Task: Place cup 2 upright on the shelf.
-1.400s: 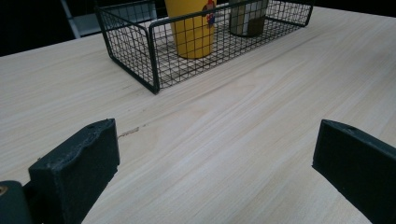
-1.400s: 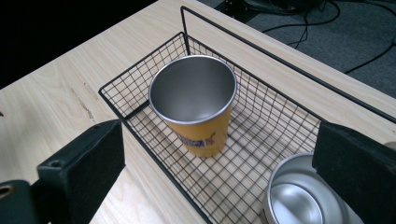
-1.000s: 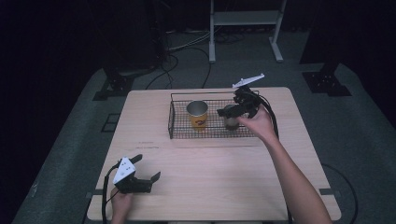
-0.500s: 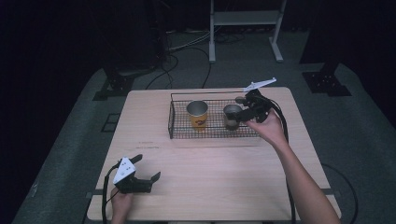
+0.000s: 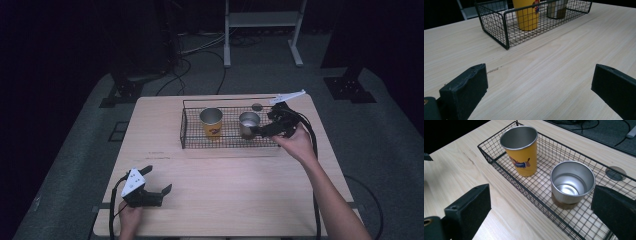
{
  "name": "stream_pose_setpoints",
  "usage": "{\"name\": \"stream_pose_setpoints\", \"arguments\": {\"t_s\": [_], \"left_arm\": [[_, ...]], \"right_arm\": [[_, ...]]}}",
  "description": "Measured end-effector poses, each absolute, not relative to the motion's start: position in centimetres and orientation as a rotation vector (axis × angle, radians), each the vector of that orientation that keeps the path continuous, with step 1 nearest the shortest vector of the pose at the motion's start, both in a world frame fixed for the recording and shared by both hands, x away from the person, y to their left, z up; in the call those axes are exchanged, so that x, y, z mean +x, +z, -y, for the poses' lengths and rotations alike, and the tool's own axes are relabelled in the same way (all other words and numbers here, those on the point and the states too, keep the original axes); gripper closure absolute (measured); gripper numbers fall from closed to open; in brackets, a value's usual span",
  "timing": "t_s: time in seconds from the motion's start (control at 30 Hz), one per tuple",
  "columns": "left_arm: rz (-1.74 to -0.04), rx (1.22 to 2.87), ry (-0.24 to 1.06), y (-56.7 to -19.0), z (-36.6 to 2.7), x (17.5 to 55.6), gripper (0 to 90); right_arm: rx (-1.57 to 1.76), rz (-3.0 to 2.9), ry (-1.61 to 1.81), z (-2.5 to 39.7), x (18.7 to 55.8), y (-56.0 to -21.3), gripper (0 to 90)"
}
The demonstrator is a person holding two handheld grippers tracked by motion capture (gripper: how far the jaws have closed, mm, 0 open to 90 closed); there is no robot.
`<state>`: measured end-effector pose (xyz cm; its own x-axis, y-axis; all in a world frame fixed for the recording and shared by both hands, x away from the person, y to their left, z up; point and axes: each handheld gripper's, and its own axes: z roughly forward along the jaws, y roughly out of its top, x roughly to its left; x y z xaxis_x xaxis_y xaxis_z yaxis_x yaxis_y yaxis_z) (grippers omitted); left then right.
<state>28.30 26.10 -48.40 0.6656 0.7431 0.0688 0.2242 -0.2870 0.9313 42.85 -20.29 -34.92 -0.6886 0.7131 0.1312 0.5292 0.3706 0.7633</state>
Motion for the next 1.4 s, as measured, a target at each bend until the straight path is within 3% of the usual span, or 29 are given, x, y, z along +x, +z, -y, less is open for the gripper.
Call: {"name": "stream_pose_setpoints", "arguments": {"t_s": [1.4], "left_arm": [[-0.771,1.838,0.618,-48.4,-26.0,28.3,0.0]], "right_arm": [[1.169,-2.405,1.253,24.1,38.2,-38.9,2.1]]}}
